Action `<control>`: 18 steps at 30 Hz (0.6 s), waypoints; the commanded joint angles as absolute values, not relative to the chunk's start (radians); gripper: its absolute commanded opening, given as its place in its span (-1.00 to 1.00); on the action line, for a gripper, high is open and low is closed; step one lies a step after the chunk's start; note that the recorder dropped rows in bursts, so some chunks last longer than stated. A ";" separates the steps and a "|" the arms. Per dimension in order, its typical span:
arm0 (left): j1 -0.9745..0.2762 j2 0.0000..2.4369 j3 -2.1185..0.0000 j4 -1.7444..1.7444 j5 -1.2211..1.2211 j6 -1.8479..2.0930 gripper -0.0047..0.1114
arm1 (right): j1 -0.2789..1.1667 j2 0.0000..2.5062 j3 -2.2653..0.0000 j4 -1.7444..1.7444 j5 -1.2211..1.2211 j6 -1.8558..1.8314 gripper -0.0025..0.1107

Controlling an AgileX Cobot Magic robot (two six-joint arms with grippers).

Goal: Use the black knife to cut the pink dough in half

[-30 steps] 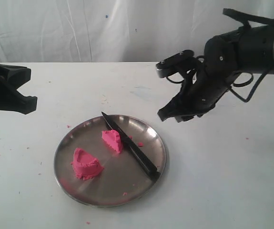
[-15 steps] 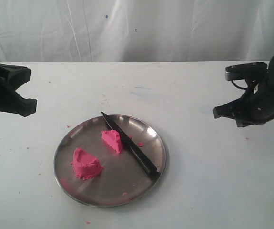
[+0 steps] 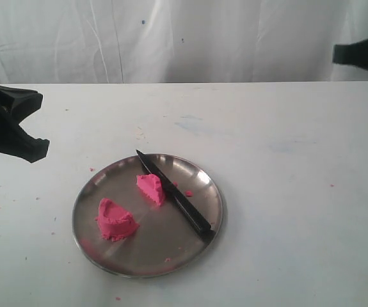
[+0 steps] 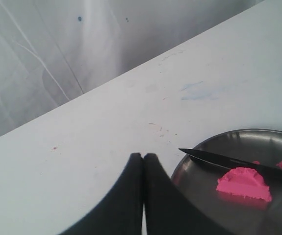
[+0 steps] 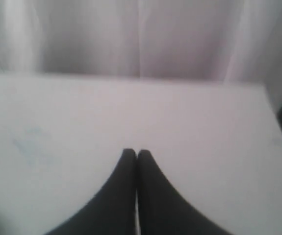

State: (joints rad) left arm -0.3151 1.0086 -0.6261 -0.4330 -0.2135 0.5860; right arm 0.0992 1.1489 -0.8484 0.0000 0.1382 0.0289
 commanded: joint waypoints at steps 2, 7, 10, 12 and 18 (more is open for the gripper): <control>-0.321 1.001 -0.619 -0.444 -0.204 0.590 -0.92 | 0.101 0.818 -0.703 0.000 0.071 -0.066 -0.96; -0.321 1.001 -0.619 -0.444 -0.176 0.590 -0.92 | 0.101 0.370 -0.486 0.000 0.094 -0.106 -0.96; -0.321 1.001 -0.619 -0.444 -0.171 0.592 -0.92 | 0.101 0.184 -0.416 -0.006 0.228 -0.150 -0.96; -0.321 1.001 -0.619 -0.444 -0.171 0.592 -0.92 | 0.101 0.087 -0.380 -0.006 0.279 -0.155 -0.96; -0.321 1.000 -0.618 -0.444 -0.096 0.591 -0.92 | 0.101 0.000 -0.339 0.000 0.430 -0.152 -0.96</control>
